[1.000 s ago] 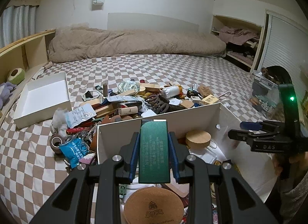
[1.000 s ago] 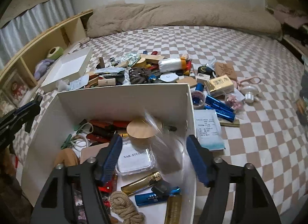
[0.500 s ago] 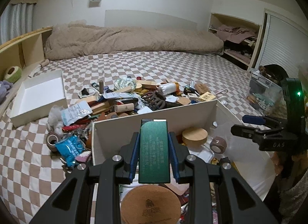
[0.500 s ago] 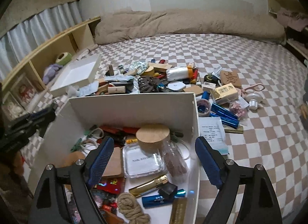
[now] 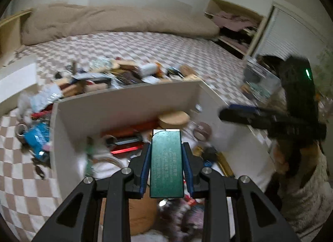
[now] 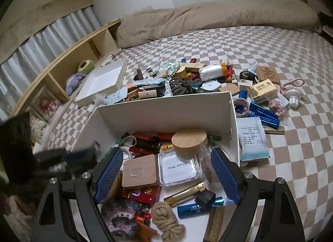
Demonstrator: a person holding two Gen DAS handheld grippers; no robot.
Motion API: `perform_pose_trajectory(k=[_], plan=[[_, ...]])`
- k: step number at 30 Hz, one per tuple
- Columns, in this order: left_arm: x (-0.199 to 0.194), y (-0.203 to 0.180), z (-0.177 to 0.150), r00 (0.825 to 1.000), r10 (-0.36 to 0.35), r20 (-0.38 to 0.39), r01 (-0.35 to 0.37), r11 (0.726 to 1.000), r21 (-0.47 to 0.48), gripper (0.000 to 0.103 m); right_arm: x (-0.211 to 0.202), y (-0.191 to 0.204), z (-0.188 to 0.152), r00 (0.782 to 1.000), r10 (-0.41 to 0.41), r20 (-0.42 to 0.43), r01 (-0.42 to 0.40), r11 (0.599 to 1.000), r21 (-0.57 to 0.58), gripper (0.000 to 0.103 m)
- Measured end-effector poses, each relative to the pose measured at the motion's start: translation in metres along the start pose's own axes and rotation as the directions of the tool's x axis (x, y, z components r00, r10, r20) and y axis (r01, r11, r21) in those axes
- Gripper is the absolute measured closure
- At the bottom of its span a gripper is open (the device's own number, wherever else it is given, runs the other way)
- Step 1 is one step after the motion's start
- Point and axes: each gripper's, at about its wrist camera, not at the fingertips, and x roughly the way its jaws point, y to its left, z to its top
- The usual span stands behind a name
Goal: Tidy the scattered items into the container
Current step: 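Open the left tool to drop the green case into the box, then move both open tools back from the box toward the pile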
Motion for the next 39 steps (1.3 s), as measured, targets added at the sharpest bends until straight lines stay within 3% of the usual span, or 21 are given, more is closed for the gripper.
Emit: perform_pose_trajectory(k=[12, 19, 20, 21, 22, 23, 29, 39], plan=[[0.036, -0.063, -0.016, 0.99, -0.105, -0.094, 0.112, 0.991, 0.076, 0.074, -0.01, -0.002, 0.001, 0.999, 0.044, 0.018, -0.044, 0.999, 0.027, 0.017], [0.048, -0.082, -0.021, 0.986, -0.151, -0.074, 0.153, 0.988, 0.025, 0.074, -0.012, -0.003, 0.0, 0.998, 0.06, 0.018, -0.061, 0.998, 0.035, 0.017], [0.047, -0.084, -0.021, 0.985, -0.161, -0.066, 0.162, 0.987, 0.013, 0.071, -0.012, -0.003, 0.0, 0.998, 0.058, 0.02, -0.059, 0.998, 0.035, 0.017], [0.047, -0.086, -0.021, 0.983, -0.17, -0.062, 0.171, 0.985, 0.0, 0.045, -0.013, -0.004, 0.0, 0.998, 0.058, 0.022, -0.058, 0.998, 0.036, 0.017], [0.047, -0.087, -0.021, 0.983, -0.173, -0.058, 0.173, 0.985, -0.011, 0.01, -0.013, -0.004, 0.0, 0.998, 0.057, 0.023, -0.058, 0.998, 0.037, 0.017], [0.045, -0.087, -0.022, 0.984, -0.174, -0.045, 0.174, 0.985, -0.016, 0.003, -0.014, -0.004, 0.0, 0.998, 0.057, 0.024, -0.058, 0.998, 0.037, 0.017], [0.033, -0.087, -0.016, 0.99, -0.136, -0.026, 0.136, 0.99, 0.021, 0.003, -0.015, -0.007, 0.0, 0.998, 0.054, 0.028, -0.055, 0.997, 0.046, 0.017], [0.03, -0.069, -0.012, 0.997, -0.073, -0.026, 0.073, 0.997, 0.006, 0.003, -0.013, -0.007, -0.001, 0.998, 0.057, 0.024, -0.058, 0.998, 0.04, 0.017]])
